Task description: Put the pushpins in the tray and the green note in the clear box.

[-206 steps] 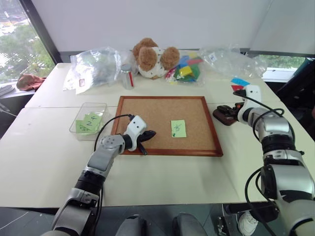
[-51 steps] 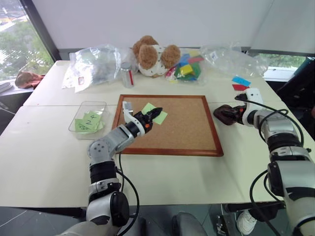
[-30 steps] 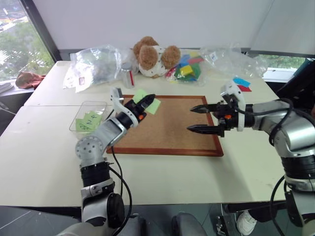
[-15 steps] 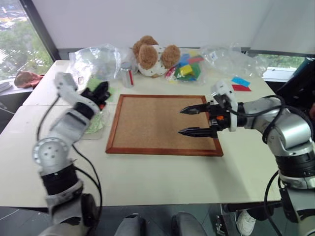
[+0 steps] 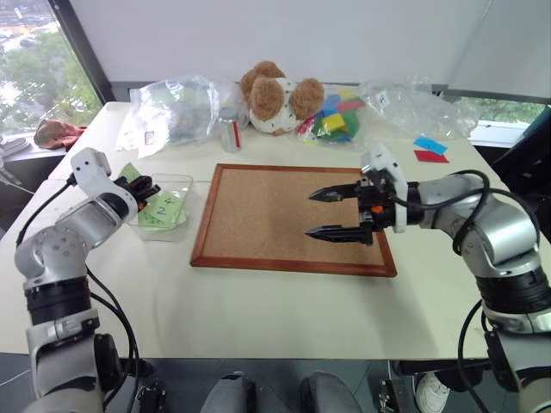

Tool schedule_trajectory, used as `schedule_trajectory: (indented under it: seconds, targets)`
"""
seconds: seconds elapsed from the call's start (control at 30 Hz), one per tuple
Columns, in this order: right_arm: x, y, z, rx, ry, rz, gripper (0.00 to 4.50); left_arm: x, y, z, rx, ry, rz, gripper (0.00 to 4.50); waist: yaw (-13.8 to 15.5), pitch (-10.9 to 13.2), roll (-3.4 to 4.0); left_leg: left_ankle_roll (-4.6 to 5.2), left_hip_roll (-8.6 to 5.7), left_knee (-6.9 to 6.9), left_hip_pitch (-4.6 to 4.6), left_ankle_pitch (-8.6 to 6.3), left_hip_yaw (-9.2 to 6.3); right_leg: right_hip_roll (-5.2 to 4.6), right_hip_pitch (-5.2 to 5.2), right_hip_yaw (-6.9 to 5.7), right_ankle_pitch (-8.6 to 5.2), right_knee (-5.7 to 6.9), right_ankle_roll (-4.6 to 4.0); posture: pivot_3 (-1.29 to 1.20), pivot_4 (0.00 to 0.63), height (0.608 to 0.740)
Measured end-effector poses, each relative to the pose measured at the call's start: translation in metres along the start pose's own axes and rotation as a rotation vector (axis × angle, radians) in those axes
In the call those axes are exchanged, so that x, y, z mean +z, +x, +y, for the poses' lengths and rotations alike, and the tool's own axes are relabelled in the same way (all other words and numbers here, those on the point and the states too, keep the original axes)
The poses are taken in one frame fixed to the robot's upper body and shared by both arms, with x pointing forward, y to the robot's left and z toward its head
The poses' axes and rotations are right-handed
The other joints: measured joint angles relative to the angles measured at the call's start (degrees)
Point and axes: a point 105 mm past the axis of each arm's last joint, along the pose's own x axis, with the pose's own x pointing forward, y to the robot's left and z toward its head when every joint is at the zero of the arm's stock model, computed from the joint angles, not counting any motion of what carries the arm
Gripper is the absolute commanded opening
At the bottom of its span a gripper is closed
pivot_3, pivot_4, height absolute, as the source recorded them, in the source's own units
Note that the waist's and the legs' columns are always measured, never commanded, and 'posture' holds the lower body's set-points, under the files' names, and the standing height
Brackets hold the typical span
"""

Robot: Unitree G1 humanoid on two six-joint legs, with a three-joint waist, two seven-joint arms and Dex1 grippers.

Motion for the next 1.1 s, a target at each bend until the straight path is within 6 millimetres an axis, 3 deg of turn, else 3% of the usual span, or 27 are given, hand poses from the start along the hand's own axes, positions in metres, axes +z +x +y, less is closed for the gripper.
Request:
schedule_trajectory:
  seconds: [0.2,0.23,0.5,0.8,0.9,0.97,1.03,1.1]
  targets:
    - [-0.003,0.000,0.001,-0.022,0.006,0.003,3.90,-0.014,0.002,0.006,-0.011,0.044,0.124,4.24,-0.3,0.0,-0.01,0.00,0.00,-0.01,-0.03,0.00,0.00,0.00,-0.06,0.01,0.00,0.05,0.00,0.00,0.150,0.740]
    - [-0.004,0.000,0.001,-0.024,0.009,0.005,3.90,-0.014,0.001,0.006,-0.013,0.059,0.138,4.41,-0.3,0.0,-0.01,0.00,0.00,-0.01,-0.04,0.00,0.00,0.00,-0.07,0.01,0.00,0.04,0.00,0.00,0.150,0.740]
    - [-0.004,0.000,-0.001,-0.038,0.000,-0.003,3.90,0.009,-0.021,0.007,-0.035,0.180,0.180,4.41,-1.1,0.0,-0.01,0.00,0.00,-0.03,-0.11,0.00,0.00,-0.01,-0.15,0.02,0.00,0.08,0.00,0.00,0.150,0.740]
    - [-0.005,0.001,-0.006,-0.043,0.000,-0.012,3.90,0.037,-0.043,-0.013,-0.123,0.301,0.131,4.41,-1.3,0.0,-0.01,0.00,0.00,-0.04,-0.16,0.00,0.01,-0.02,-0.23,0.02,0.00,0.10,0.00,0.00,0.150,0.740]
    - [-0.004,0.000,-0.006,-0.043,-0.004,-0.011,3.90,0.044,-0.051,-0.035,-0.239,0.346,0.104,4.41,-1.3,0.0,-0.01,0.00,0.00,-0.03,-0.19,0.00,0.01,-0.02,-0.24,0.02,0.00,0.10,0.00,0.00,0.150,0.740]
    - [-0.005,0.000,-0.006,-0.045,-0.002,-0.007,3.90,0.042,-0.059,-0.061,-0.385,0.374,0.091,4.41,-1.1,0.0,-0.01,0.00,0.00,0.00,-0.23,0.00,0.00,-0.04,-0.24,0.01,0.00,0.09,0.00,0.00,0.150,0.740]
    - [-0.005,-0.002,-0.007,-0.051,0.002,-0.001,3.90,0.037,-0.067,-0.085,-0.528,0.391,0.083,4.41,-1.0,0.0,-0.01,0.00,0.00,0.01,-0.25,0.00,0.01,-0.05,-0.24,0.01,0.00,0.07,0.00,0.00,0.150,0.740]
    - [-0.008,-0.008,-0.006,-0.074,0.018,0.011,3.90,0.019,-0.077,-0.105,-0.674,0.436,0.111,4.41,-1.2,0.0,0.00,0.00,0.00,-0.02,-0.25,0.00,0.01,-0.05,-0.26,0.02,0.00,0.06,0.00,0.00,0.150,0.740]
